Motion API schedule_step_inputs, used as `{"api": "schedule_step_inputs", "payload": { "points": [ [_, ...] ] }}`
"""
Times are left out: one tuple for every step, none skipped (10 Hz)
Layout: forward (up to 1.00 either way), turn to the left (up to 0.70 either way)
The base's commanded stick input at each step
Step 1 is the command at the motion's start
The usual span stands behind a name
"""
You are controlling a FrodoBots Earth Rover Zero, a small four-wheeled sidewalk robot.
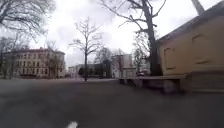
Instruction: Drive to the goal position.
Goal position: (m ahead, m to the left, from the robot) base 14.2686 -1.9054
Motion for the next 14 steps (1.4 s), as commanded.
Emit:
{"api": "schedule_step_inputs", "payload": {
  "points": [
    [1.0,0.0],
    [1.0,0.0],
    [1.0,0.0],
    [1.0,0.0],
    [1.0,0.0],
    [1.0,0.0],
    [1.0,0.0],
    [1.0,0.0],
    [1.0,0.0],
    [1.0,0.0],
    [1.0,0.0],
    [1.0,0.0],
    [1.0,0.0],
    [1.0,0.0]
  ]
}}
